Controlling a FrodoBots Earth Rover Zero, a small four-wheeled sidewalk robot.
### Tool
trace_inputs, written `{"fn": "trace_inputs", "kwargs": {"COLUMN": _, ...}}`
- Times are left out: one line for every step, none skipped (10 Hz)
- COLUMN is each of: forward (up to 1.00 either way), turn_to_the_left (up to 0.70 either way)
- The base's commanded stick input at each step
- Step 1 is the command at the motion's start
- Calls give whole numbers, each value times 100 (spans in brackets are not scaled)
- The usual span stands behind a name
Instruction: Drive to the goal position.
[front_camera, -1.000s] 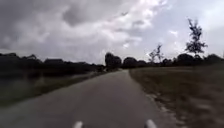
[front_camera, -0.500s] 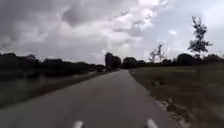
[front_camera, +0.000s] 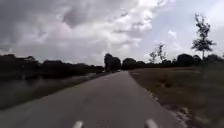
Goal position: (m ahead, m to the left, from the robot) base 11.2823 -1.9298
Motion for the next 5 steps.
{"fn": "trace_inputs", "kwargs": {"forward": 85, "turn_to_the_left": -27}}
{"fn": "trace_inputs", "kwargs": {"forward": 85, "turn_to_the_left": -20}}
{"fn": "trace_inputs", "kwargs": {"forward": 85, "turn_to_the_left": -3}}
{"fn": "trace_inputs", "kwargs": {"forward": 85, "turn_to_the_left": 0}}
{"fn": "trace_inputs", "kwargs": {"forward": 85, "turn_to_the_left": 0}}
